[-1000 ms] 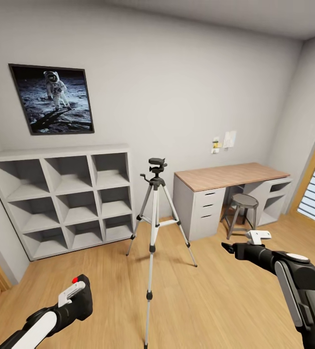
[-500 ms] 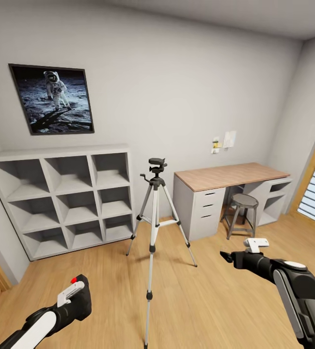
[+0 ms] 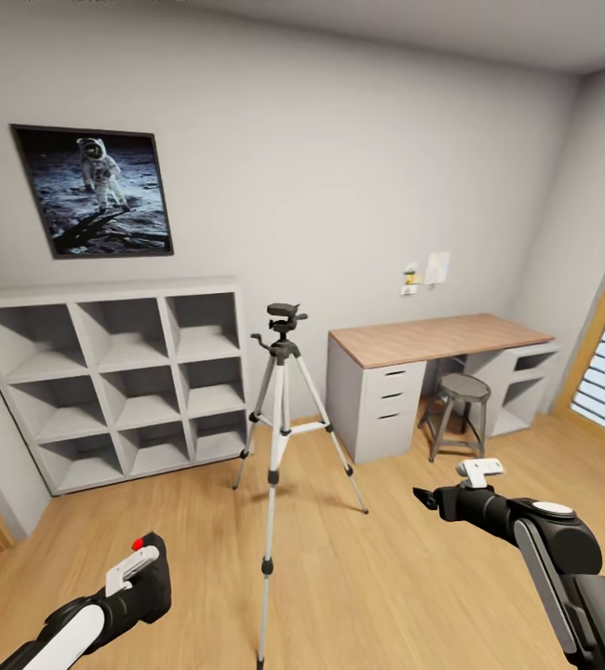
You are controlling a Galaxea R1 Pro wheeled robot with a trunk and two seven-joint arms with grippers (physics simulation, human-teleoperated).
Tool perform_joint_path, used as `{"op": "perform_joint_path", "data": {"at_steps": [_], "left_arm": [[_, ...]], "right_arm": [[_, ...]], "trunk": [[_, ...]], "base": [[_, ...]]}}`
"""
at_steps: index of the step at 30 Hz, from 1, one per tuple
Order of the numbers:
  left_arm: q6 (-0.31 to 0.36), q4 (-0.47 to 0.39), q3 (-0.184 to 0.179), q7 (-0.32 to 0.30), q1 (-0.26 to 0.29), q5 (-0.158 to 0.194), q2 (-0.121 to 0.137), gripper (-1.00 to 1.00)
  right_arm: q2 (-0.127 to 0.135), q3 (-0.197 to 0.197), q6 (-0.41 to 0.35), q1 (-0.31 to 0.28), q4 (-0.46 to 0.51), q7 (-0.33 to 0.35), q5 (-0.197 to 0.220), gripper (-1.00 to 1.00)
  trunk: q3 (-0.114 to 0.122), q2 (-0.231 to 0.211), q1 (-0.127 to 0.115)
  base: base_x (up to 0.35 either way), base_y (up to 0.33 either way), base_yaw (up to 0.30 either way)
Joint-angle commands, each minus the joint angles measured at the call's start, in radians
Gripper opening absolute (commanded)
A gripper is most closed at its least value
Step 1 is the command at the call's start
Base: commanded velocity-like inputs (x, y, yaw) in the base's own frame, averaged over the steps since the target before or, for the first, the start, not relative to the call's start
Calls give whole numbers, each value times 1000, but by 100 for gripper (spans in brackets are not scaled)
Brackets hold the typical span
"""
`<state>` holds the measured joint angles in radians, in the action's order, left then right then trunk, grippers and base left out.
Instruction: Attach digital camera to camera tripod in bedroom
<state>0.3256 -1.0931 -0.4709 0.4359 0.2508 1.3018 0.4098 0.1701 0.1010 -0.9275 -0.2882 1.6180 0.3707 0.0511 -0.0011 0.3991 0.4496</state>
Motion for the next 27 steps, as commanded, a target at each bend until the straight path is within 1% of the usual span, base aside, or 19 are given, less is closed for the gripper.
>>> {"op": "perform_joint_path", "data": {"at_steps": [1, 5, 9, 12, 15, 16, 17, 18, 22, 24, 25, 27], "left_arm": [[0, -1, -3, 8, 1, 7, 1, -100], [0, 0, -2, 8, 0, 8, 1, -100], [0, 2, 2, 9, -10, 8, 3, -100], [0, 2, 17, 9, -17, 8, 4, -100], [0, 1, 39, 9, -27, 8, 4, -100], [0, 1, 39, 9, -27, 8, 4, -100], [0, 1, 47, 8, -32, 8, 4, -100], [0, 1, 65, 8, -40, 7, 4, -100], [0, 1, 105, 6, -60, 7, 5, -100], [0, -2, 133, 3, -76, 7, 6, -100], [0, -2, 133, 3, -76, 7, 6, -100], [0, -7, 167, 1, -94, 6, 7, -100]], "right_arm": [[1, 1, -5, 0, 0, 0, 5, 100], [1, 1, -5, 0, 0, 0, 5, 100], [2, 0, -5, 0, 0, 1, 6, 100], [4, 0, -4, 0, 0, 1, 6, 100], [8, 0, -4, 0, 0, 2, 6, 100], [8, 0, -4, 0, 0, 2, 6, 100], [10, -1, -4, 0, 0, 2, 6, 100], [15, -1, -4, 0, 0, 2, 7, 100], [21, -1, -4, 0, 0, 11, 7, 100], [22, -1, -4, 0, 0, 29, 7, 100], [22, -1, -4, 0, 0, 29, 7, 100], [26, -1, -4, 0, 0, 56, 6, 100]], "trunk": [[0, 1, 0], [0, 1, 0], [0, 1, 0], [0, 1, 0], [0, 1, 0], [0, 1, 0], [0, 1, 0], [0, 1, 0], [0, 1, 0], [0, 1, 0], [0, 1, 0], [0, 1, 0]], "base": [[0, -325, 184], [18, -326, 208], [117, -317, 256], [155, -310, 269], [167, -308, 273], [170, -307, 274], [172, -307, 275], [175, -307, 276], [177, -306, 277], [178, -306, 277], [179, -306, 277], [179, -306, 277]]}}
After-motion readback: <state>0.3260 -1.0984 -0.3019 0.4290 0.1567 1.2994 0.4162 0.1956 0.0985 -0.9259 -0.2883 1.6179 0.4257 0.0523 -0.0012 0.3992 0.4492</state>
